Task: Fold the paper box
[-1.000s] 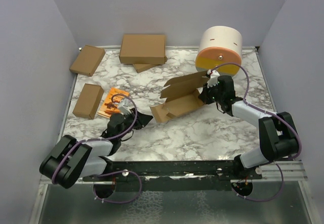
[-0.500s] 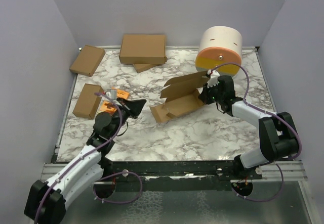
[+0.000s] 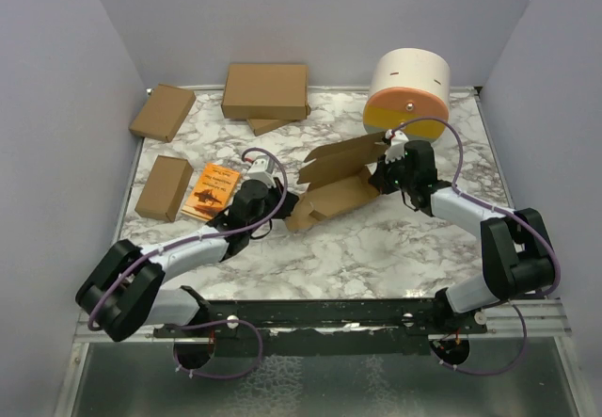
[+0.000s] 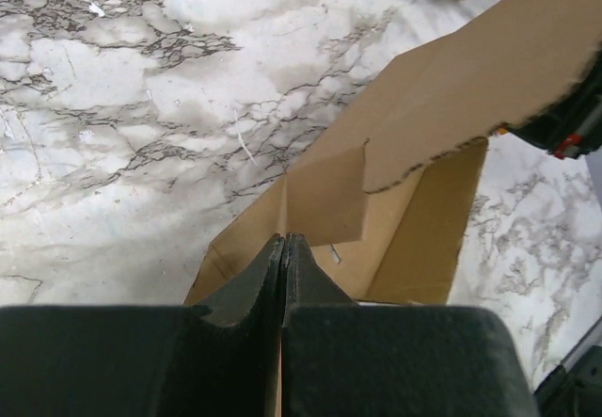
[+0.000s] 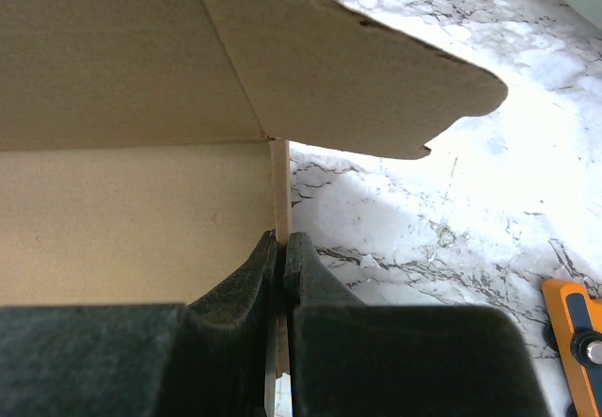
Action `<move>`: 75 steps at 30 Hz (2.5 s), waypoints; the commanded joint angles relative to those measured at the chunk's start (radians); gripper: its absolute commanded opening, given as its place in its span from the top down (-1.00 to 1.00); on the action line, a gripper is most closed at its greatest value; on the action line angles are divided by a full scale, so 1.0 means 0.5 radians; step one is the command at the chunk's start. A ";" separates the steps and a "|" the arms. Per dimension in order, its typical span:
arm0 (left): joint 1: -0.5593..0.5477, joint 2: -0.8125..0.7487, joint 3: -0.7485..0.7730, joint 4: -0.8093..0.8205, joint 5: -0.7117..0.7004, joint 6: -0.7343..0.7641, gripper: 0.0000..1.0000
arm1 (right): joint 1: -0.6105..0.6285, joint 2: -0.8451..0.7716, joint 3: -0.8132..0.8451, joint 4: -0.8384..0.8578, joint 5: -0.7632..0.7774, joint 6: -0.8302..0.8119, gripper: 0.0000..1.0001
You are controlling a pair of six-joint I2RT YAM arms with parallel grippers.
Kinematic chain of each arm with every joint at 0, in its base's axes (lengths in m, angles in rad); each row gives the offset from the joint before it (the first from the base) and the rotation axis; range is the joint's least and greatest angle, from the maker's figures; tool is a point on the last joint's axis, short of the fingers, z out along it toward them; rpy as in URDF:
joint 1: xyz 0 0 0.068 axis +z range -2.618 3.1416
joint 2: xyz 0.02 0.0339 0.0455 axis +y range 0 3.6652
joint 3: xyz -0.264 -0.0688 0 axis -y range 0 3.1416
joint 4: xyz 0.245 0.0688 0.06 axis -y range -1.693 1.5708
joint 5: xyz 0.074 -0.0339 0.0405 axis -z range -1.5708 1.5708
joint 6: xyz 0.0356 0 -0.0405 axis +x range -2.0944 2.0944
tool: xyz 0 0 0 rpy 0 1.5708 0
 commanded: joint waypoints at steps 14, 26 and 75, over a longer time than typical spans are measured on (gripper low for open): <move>-0.109 0.459 0.100 0.732 0.016 -0.198 1.00 | 0.007 -0.004 -0.002 0.044 -0.055 0.032 0.98; -0.184 0.634 0.059 1.126 -0.344 -0.214 1.00 | 0.007 -0.014 -0.002 0.042 -0.053 0.050 0.98; -0.350 -0.092 0.014 0.000 -0.137 0.151 0.71 | -0.002 -0.013 0.009 0.033 -0.048 0.060 0.98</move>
